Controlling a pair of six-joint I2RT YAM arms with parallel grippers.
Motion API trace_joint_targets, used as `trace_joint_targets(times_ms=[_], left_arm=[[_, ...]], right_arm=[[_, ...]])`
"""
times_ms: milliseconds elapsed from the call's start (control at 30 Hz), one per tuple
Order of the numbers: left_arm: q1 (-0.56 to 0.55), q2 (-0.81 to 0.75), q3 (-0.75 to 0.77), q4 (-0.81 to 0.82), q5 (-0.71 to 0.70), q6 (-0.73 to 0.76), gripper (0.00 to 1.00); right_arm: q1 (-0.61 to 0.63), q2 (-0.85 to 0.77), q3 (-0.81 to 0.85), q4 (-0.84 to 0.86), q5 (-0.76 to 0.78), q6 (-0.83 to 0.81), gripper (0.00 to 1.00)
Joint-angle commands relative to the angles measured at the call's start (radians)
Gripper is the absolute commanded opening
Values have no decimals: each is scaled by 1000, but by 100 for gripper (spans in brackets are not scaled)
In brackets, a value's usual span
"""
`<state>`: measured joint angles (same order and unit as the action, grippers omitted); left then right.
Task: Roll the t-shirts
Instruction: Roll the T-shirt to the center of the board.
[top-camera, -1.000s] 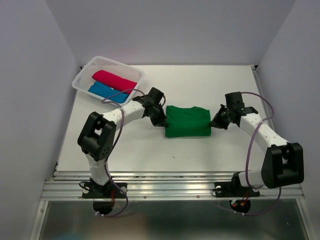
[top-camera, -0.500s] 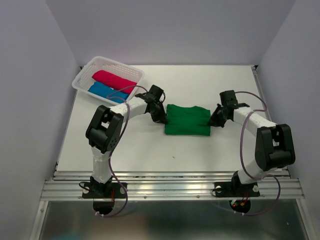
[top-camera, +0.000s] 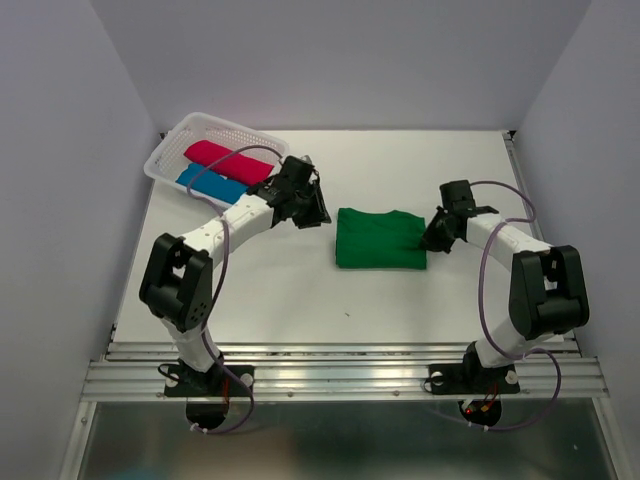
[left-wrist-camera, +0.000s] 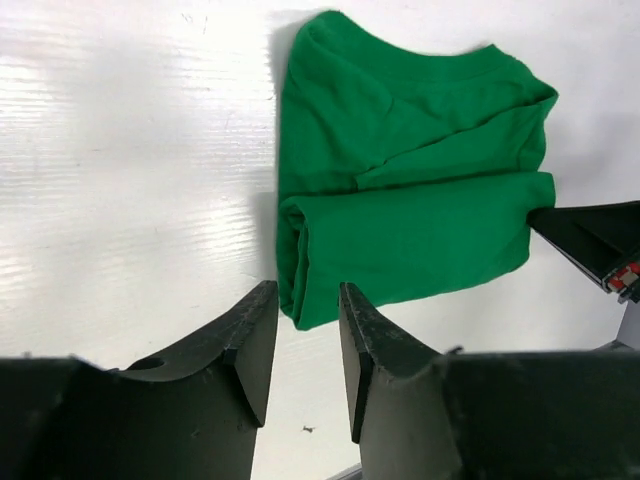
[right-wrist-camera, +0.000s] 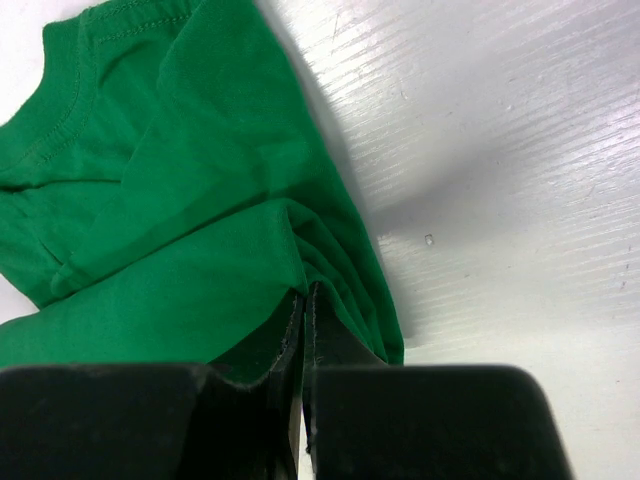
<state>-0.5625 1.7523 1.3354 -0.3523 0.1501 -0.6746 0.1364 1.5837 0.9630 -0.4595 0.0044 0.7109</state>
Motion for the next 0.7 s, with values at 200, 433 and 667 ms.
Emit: trace_joint_targets(times_ms=[200, 433, 667], left_arm=[[-48, -96, -15, 56, 9, 79, 12], [-109, -8, -5, 119, 135, 35, 0], [-131, 91, 39, 157, 147, 17, 0]], right_arm=[[-27, -17, 23, 28, 26, 45, 16], [-27, -123, 34, 7, 3, -24, 36], [-27, -223, 36, -45, -26, -70, 33]])
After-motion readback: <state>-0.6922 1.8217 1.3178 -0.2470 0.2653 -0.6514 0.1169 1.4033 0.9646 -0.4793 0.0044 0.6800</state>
